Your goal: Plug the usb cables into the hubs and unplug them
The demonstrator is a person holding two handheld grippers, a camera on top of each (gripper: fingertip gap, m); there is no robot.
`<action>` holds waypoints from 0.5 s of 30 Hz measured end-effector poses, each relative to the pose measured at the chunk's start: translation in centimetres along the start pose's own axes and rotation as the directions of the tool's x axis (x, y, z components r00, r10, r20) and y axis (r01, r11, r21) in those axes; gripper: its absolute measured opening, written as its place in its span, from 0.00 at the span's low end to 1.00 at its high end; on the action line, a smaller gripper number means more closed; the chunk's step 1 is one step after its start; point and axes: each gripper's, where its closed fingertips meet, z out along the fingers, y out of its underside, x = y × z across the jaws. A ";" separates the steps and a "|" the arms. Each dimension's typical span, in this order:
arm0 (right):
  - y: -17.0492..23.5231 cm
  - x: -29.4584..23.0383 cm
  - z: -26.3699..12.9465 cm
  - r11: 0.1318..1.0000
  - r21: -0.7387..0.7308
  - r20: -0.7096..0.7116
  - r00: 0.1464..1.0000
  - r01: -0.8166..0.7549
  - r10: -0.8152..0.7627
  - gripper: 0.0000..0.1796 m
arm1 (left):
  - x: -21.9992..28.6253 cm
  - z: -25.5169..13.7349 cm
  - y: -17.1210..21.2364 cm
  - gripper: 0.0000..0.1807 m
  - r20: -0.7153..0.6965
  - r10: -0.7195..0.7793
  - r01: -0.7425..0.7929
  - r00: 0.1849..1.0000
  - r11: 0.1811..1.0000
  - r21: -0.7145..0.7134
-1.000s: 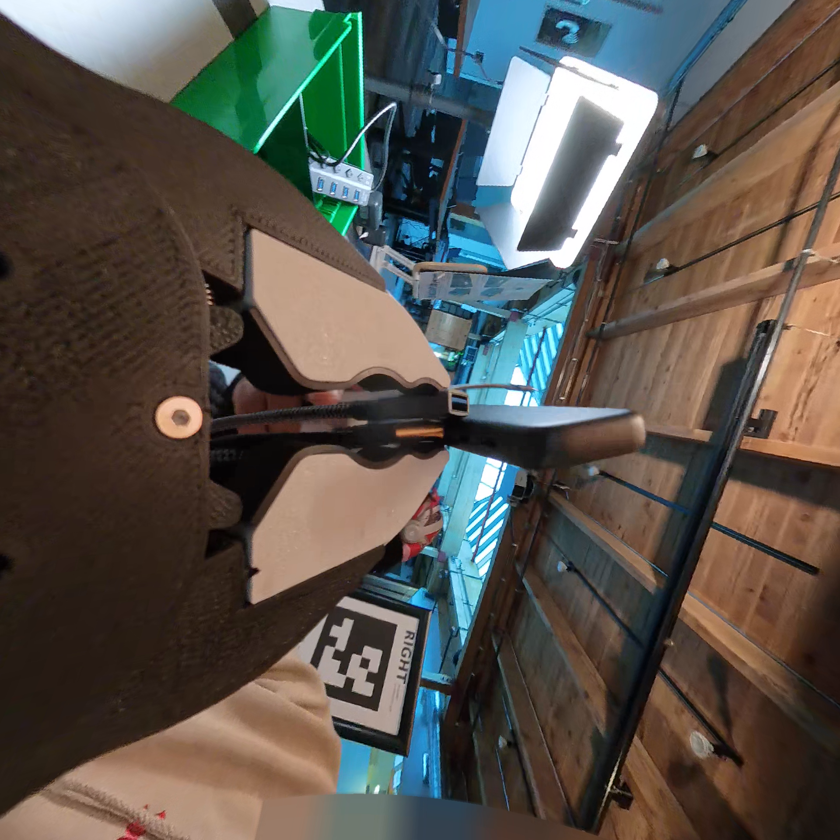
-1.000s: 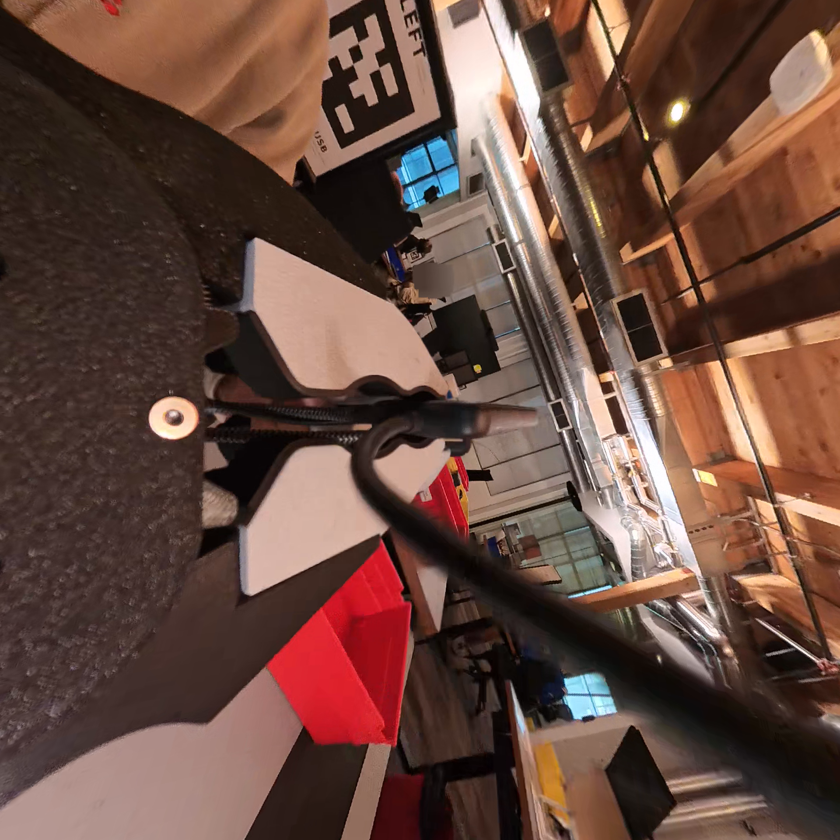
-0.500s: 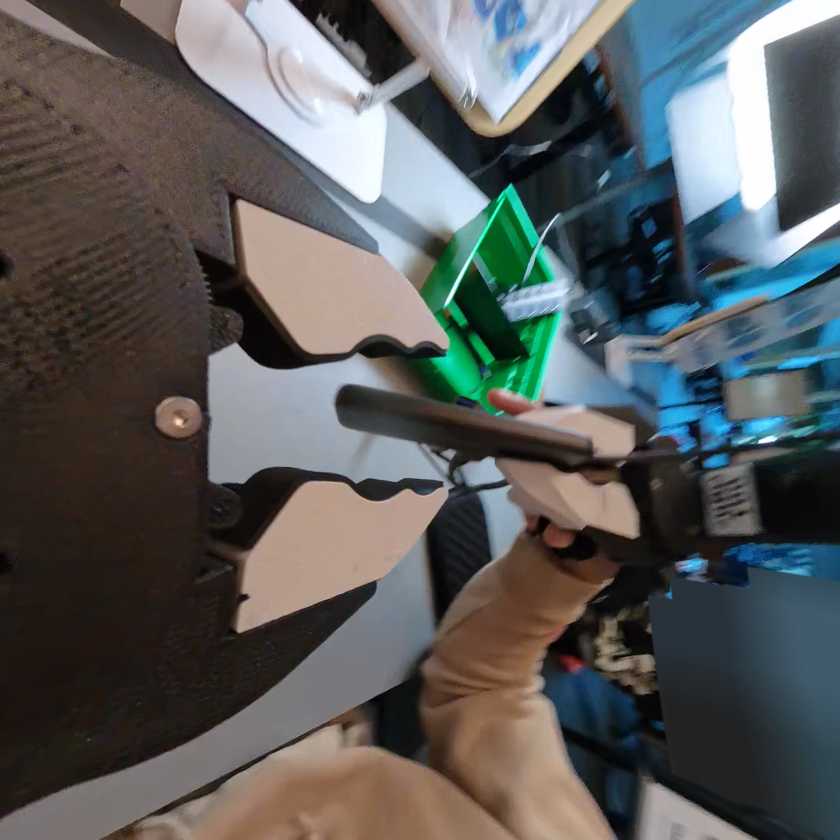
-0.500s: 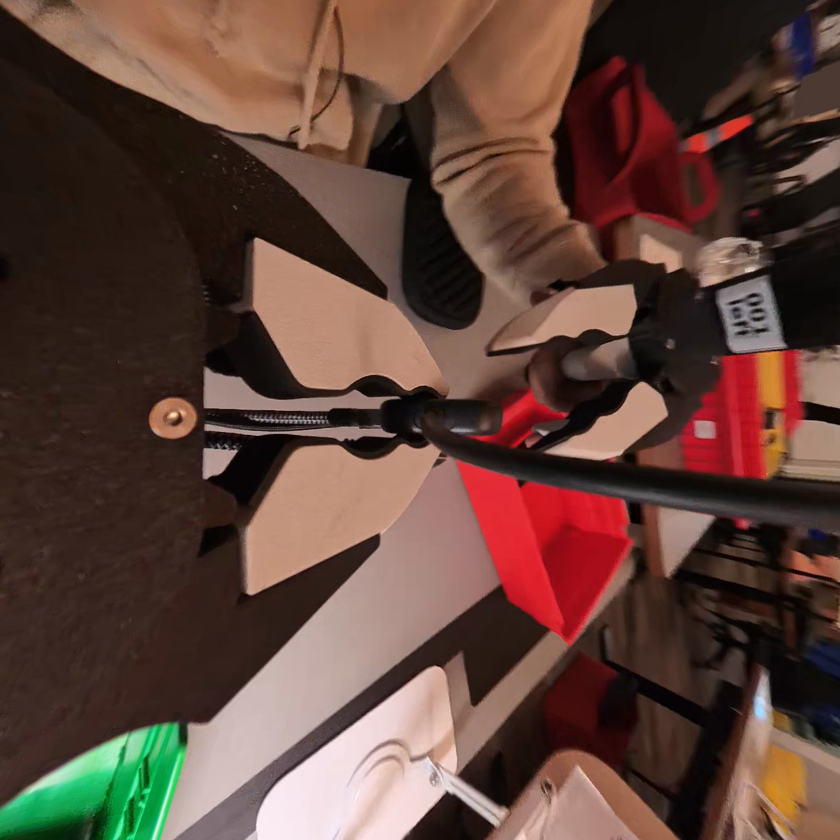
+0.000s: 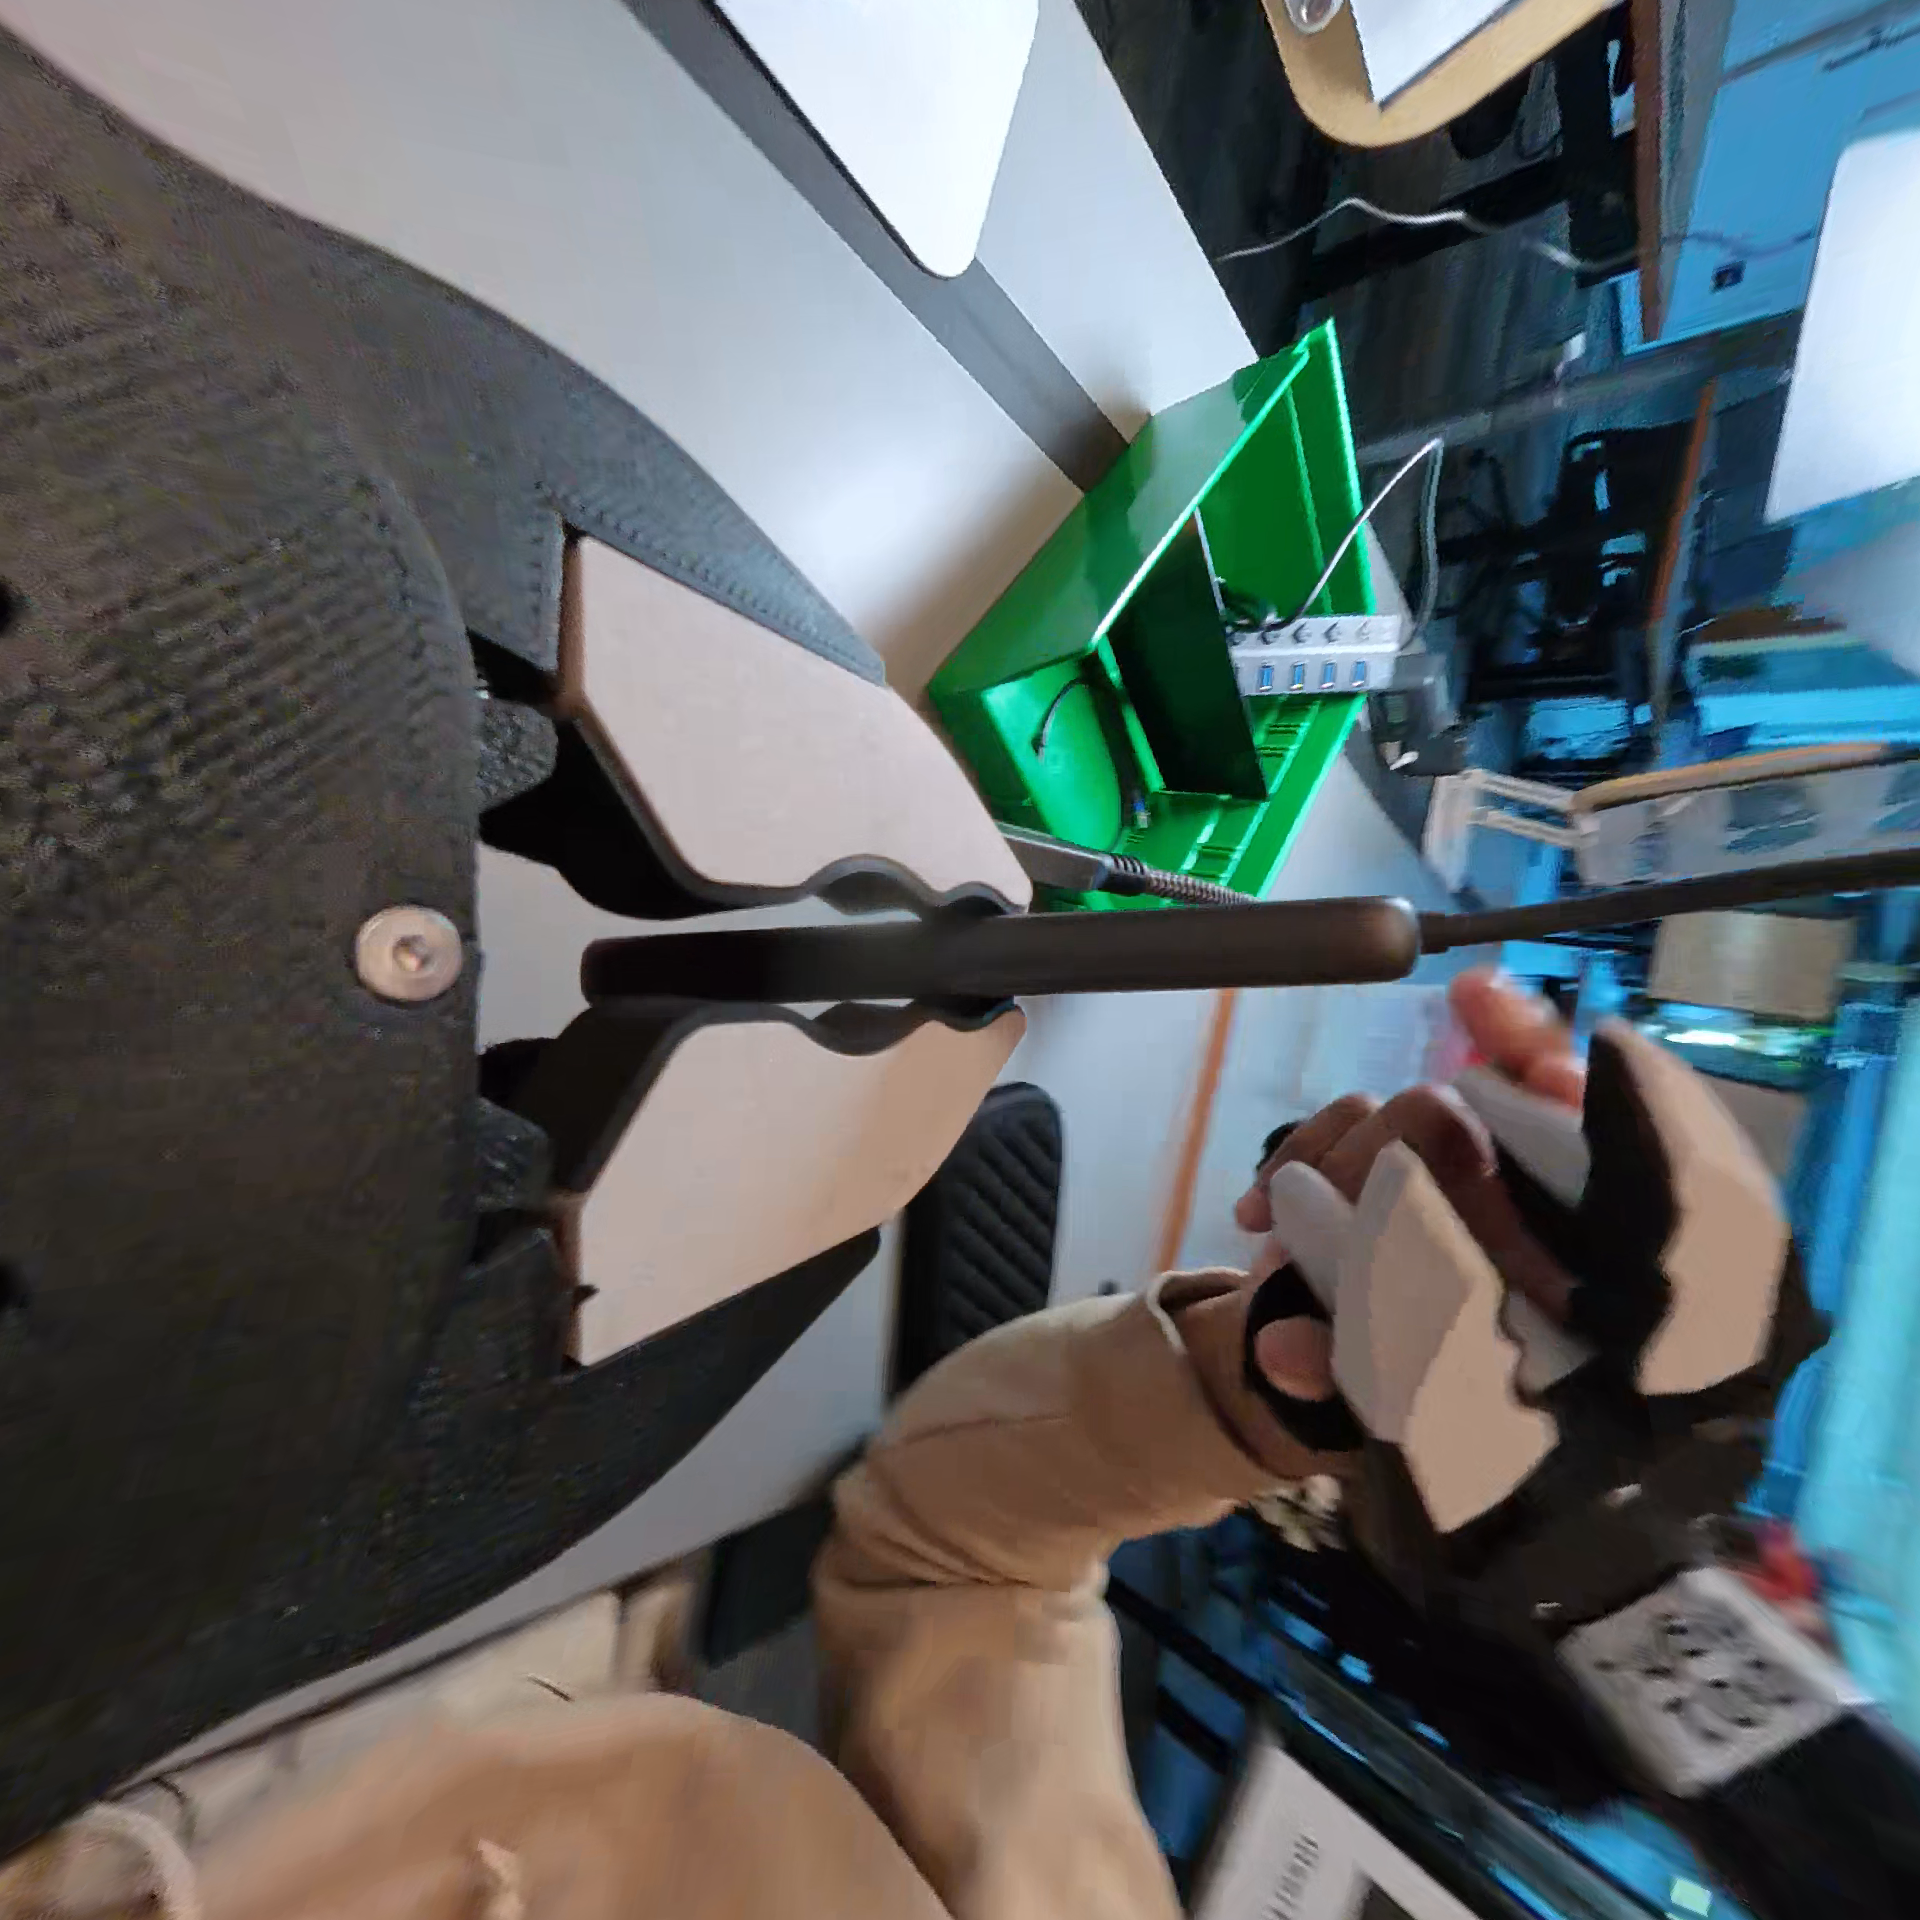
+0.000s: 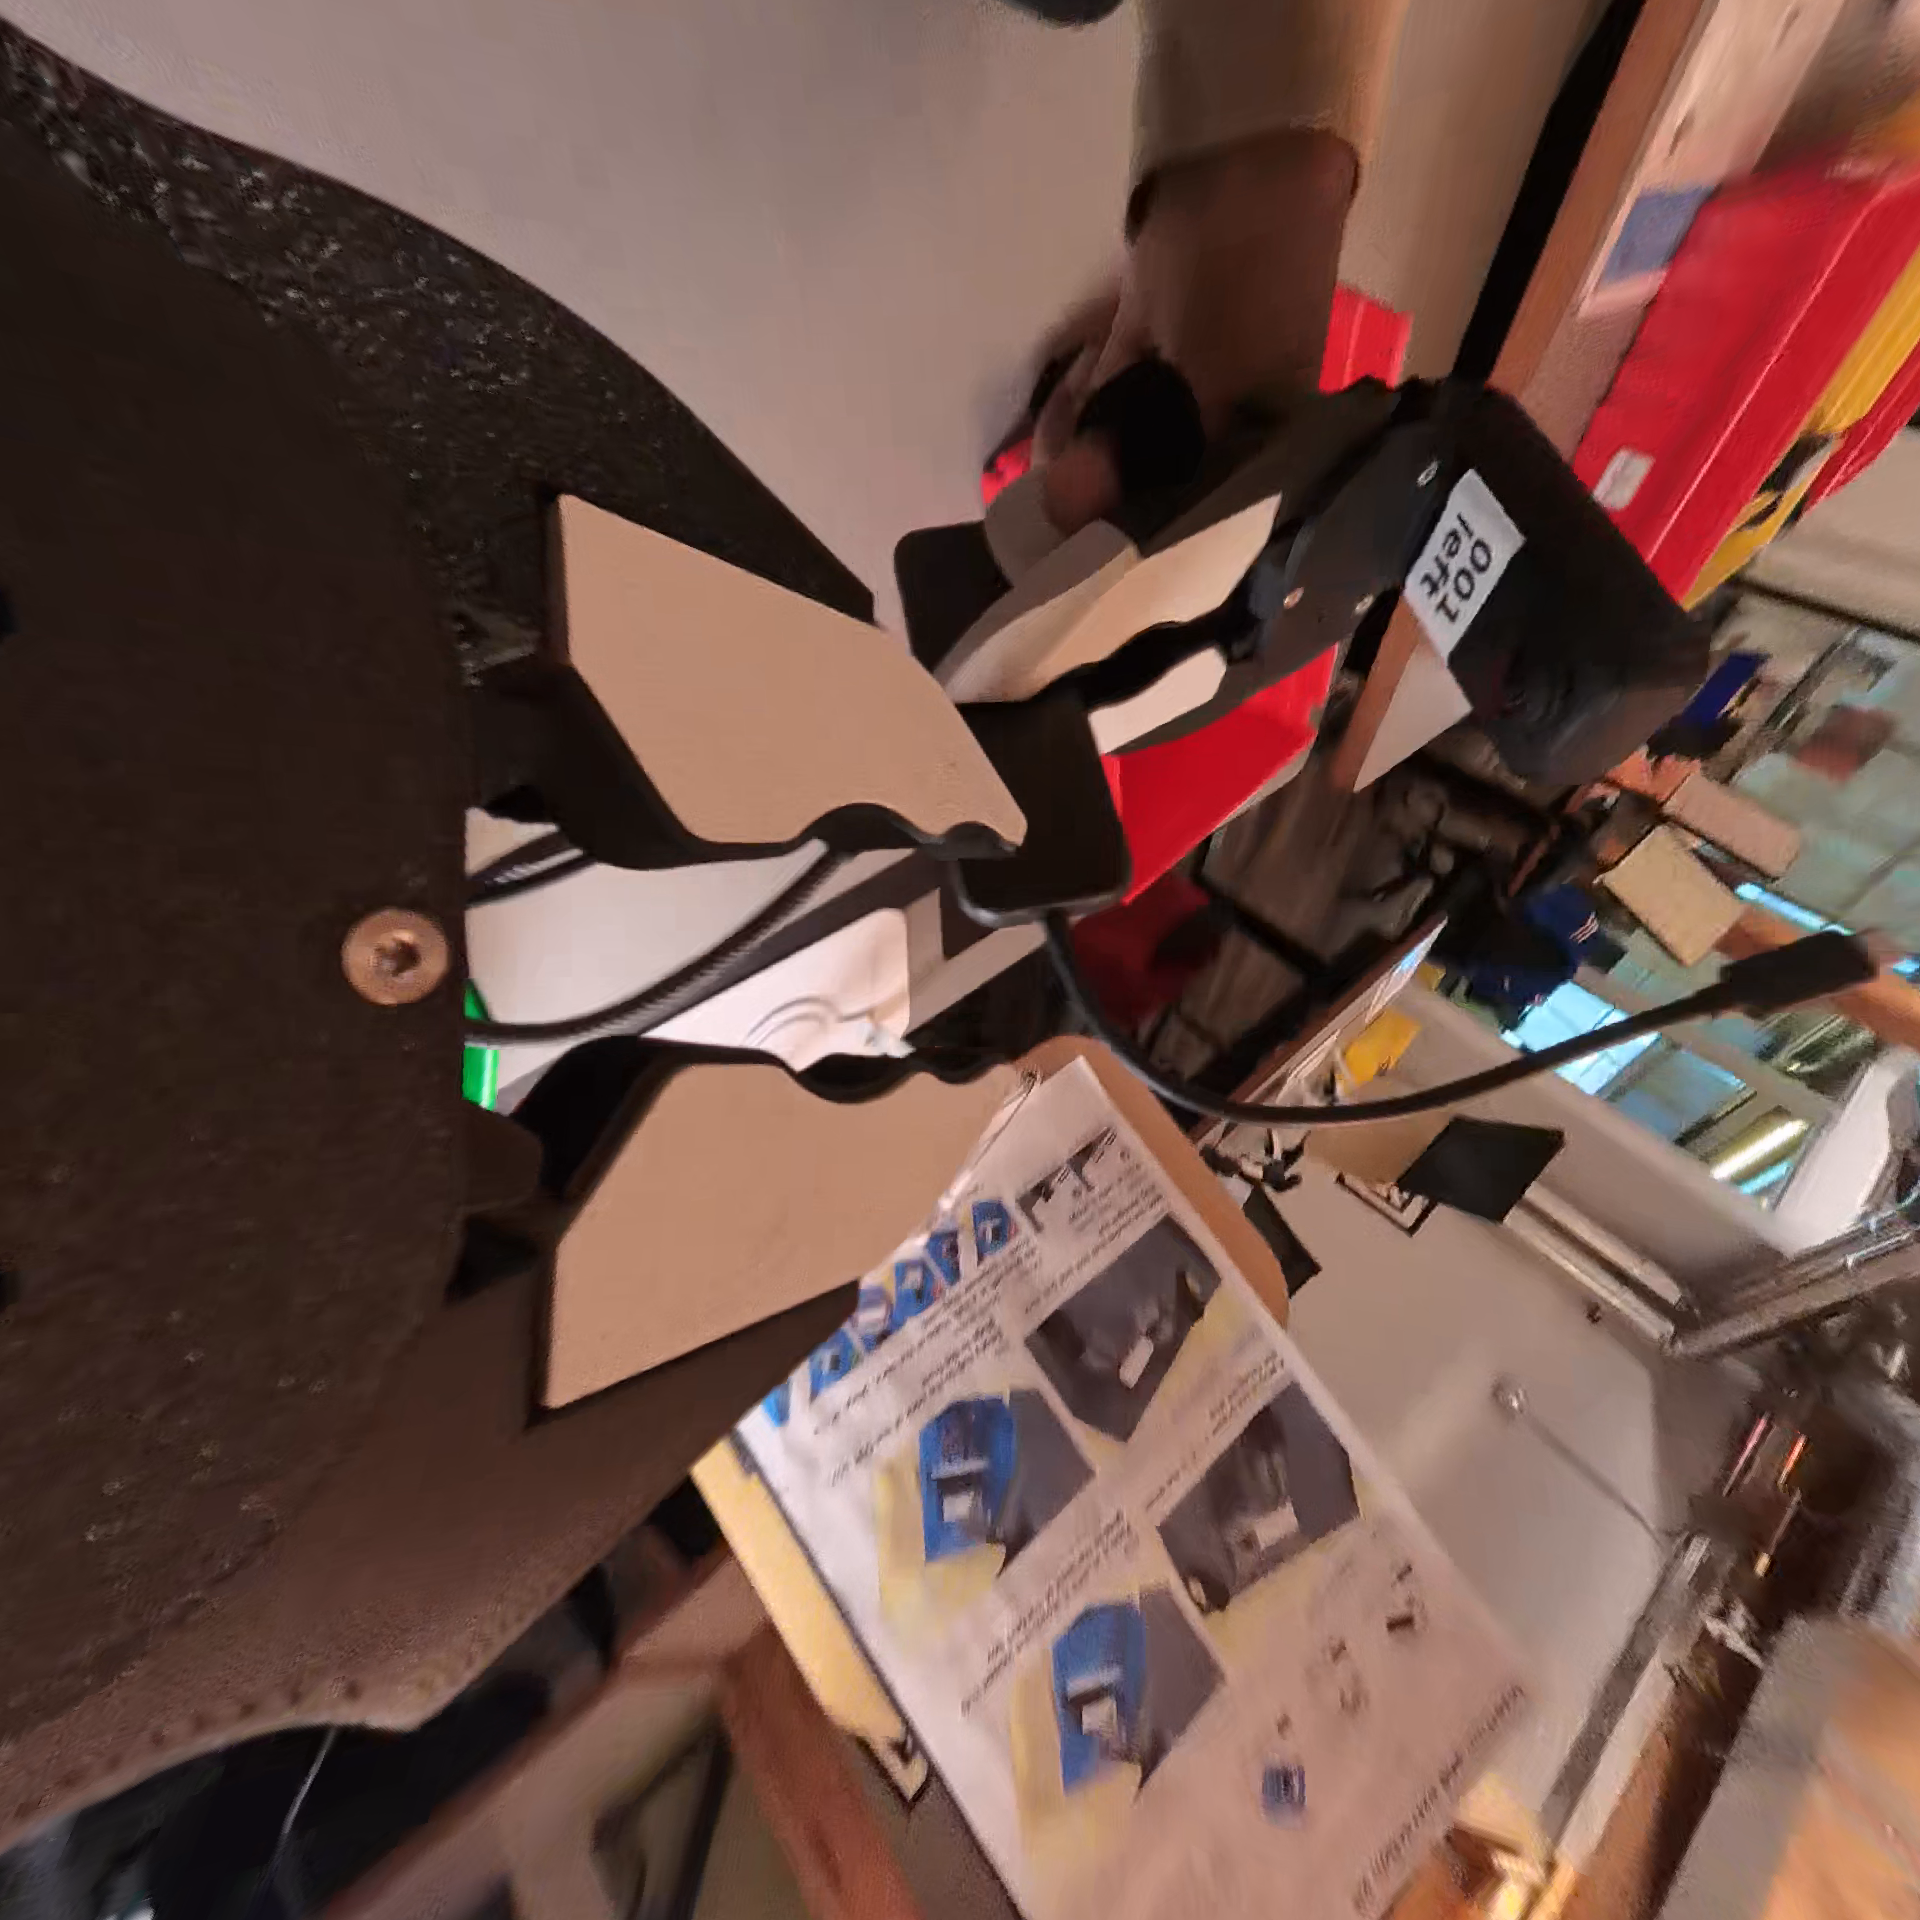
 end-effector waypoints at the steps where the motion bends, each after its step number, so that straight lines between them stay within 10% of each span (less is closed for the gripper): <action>1: 0.1 0.1 -0.1 1.000 -0.017 -0.011 1.000 0.022 -0.022 0.21 | -0.4 -0.2 -0.4 0.07 -0.003 -0.041 0.041 0.999 0.998 0.042; 15: 4.9 -2.9 2.7 0.940 -0.232 0.066 0.969 0.248 -0.239 0.10 | -0.3 -0.2 -1.7 0.07 -0.081 -0.169 0.182 0.982 0.962 0.202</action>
